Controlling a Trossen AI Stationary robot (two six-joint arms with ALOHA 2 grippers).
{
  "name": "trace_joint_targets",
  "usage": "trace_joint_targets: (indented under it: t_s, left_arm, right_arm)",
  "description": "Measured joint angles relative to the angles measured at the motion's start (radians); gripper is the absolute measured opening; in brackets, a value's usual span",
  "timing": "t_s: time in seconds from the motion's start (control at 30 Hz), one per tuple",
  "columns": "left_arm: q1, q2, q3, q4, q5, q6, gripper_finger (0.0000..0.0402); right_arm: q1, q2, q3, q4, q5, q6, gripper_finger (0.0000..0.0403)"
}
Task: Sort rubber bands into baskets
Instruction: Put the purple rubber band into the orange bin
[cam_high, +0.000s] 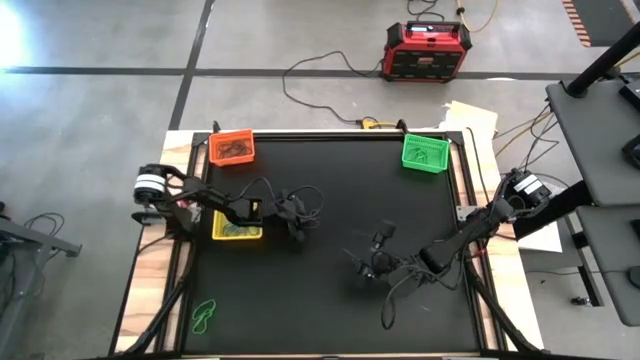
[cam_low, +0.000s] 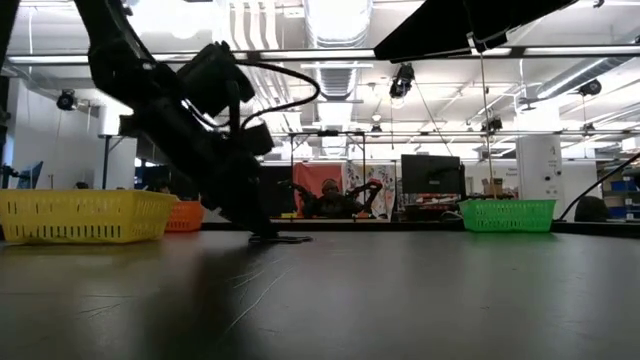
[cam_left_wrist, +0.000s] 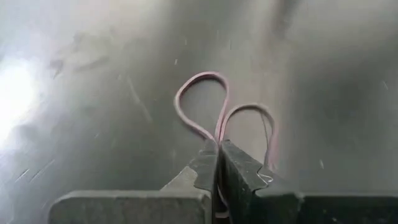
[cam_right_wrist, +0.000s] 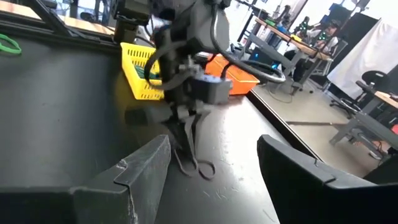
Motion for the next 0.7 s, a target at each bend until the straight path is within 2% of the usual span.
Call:
trace_joint_targets:
  t_s: [0.17, 0.33, 0.57, 0.7]
  left_arm:
    - [0.07, -0.161, 0.071, -0.218, -0.002, 0.052, 0.0]
    - [0.2, -0.254, 0.195, -0.523, -0.036, 0.093, 0.0]
    - [0.504, -0.285, 0.389, -0.936, -0.076, 0.098, 0.0]
    - [0.703, -0.233, 0.493, -1.107, -0.109, 0.038, 0.0]
  right_arm:
    - [0.0, 0.0, 0.0, -0.002, 0.0, 0.0, 0.0235]
    - [0.0, 0.0, 0.0, -0.002, 0.001, -0.001, 0.0235]
    - [0.0, 0.0, 0.0, -0.011, 0.0, 0.002, 0.0235]
    - [0.0, 0.0, 0.0, -0.037, -0.005, 0.024, 0.0235]
